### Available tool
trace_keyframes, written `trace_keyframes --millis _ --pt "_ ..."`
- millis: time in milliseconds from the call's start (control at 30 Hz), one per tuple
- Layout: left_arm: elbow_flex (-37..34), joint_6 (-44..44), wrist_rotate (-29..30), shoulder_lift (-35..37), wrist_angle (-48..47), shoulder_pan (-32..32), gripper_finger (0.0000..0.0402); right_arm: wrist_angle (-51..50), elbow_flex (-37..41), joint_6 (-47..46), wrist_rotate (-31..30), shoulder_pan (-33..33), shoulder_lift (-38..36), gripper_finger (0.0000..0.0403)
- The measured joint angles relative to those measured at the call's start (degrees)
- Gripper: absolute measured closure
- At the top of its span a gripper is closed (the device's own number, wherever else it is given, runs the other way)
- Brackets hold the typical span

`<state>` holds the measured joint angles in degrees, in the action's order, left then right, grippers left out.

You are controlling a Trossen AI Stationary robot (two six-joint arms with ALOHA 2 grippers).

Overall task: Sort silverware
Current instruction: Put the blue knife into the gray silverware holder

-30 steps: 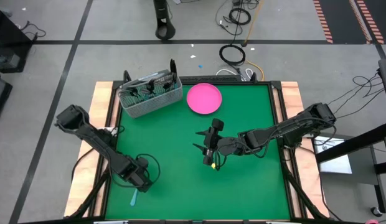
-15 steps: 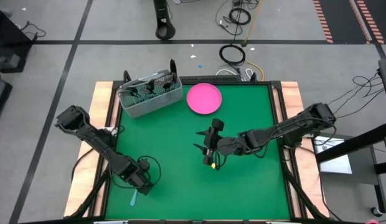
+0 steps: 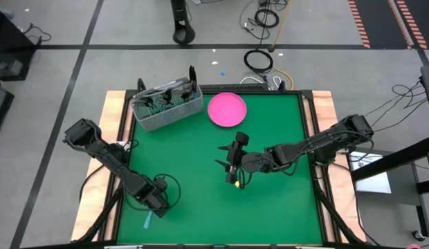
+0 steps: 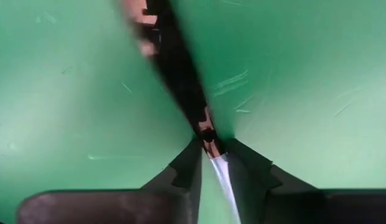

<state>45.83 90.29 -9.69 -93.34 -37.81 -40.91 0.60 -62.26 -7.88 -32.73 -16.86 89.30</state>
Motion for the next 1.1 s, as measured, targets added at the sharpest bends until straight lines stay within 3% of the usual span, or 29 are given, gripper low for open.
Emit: trace_keyframes --millis 167,333,800,1100 --pt "0.36 -2.6 0.61 0.0 -0.65 0.1 0.0371 0.0 0.0 0.0 0.0 0.0 0.0 0.0193" --pt "0.34 -5.41 1.73 0.66 0.01 1.17 0.0386 0.0 0.0 0.0 0.0 0.0 0.0 0.0193" --pt "3.63 -17.21 21.32 9.68 -0.36 6.21 0.0394 -2.16 0.0 -0.37 -0.04 0.0 0.0 0.0193" --pt "3.9 -17.13 19.02 11.47 -4.01 7.41 0.0397 -2.64 0.0 -1.29 -0.04 0.0 0.0 0.0193"
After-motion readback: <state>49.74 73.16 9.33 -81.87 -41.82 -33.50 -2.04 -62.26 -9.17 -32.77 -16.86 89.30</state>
